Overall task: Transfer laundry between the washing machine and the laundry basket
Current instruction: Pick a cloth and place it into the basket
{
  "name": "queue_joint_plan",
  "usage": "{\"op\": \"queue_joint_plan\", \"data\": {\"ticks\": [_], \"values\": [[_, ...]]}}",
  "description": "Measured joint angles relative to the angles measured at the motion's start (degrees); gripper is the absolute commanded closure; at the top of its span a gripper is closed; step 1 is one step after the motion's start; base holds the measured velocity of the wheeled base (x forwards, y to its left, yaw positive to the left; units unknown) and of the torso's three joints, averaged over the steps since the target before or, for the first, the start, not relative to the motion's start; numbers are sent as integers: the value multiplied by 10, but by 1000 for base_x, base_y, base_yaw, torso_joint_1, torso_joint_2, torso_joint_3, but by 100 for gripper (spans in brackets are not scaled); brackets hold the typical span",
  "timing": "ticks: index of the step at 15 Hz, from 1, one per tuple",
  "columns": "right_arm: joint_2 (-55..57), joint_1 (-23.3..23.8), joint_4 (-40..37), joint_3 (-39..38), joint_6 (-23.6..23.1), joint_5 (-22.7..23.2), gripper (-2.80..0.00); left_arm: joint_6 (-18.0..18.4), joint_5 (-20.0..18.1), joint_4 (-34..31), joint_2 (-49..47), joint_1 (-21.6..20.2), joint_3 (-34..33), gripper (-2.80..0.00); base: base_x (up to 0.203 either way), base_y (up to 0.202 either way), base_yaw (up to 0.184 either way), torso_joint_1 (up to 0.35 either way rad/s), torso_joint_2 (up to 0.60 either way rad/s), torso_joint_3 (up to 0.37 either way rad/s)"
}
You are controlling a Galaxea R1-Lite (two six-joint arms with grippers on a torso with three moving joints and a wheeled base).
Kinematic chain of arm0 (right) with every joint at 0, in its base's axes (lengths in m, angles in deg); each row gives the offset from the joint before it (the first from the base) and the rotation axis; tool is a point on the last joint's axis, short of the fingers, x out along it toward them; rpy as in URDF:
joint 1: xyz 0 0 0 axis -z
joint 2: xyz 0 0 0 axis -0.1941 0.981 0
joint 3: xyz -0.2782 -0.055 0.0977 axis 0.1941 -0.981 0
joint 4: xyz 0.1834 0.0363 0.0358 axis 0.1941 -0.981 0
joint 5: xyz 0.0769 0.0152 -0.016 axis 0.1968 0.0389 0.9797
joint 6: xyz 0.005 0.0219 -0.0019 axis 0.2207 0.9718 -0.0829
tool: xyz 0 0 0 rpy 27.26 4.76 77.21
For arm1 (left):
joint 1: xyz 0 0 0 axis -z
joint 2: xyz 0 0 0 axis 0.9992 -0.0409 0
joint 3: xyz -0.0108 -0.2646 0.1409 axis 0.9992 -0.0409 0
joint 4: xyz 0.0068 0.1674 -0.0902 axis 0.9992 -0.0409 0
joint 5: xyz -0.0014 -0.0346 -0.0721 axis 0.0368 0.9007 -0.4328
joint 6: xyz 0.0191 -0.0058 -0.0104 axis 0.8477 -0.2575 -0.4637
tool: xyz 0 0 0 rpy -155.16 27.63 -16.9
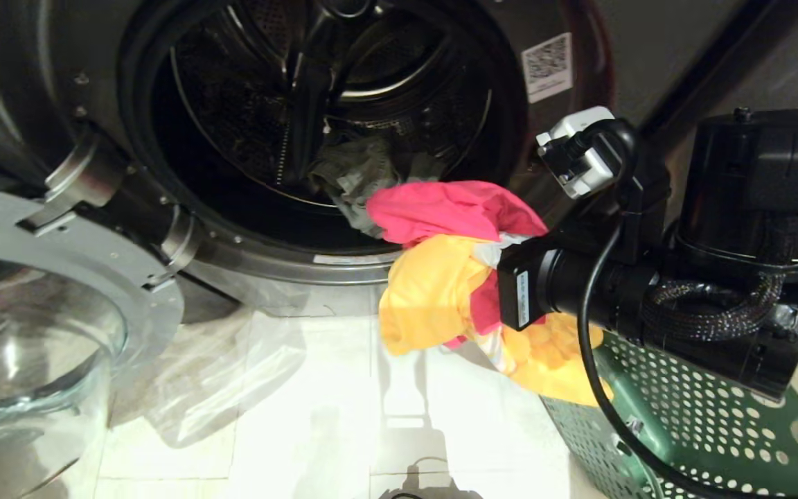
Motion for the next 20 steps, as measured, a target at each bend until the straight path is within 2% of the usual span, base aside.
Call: {"op": "queue_joint_plan", "data": {"ticks": [4, 10, 13, 17, 20], "values": [[1, 1, 17, -10, 0, -13, 0, 0, 0, 0, 0, 0, 0, 0, 1, -6, 135, 4, 3, 3], [36, 40, 141, -22, 0, -99, 0, 0, 0, 0, 0, 0, 0, 0, 0, 0, 0, 0, 0, 0], [74, 53, 200, 15, 0, -155, 0, 0, 0, 0, 0, 0, 0, 0, 0, 0, 0, 0, 0, 0], [144, 60, 298, 76, 0, -175, 0, 0, 0, 0, 0, 0, 0, 0, 0, 0, 0, 0, 0, 0], [208, 62, 346, 164, 0, -212, 0, 0, 0, 0, 0, 0, 0, 0, 0, 0, 0, 0, 0, 0]]}}
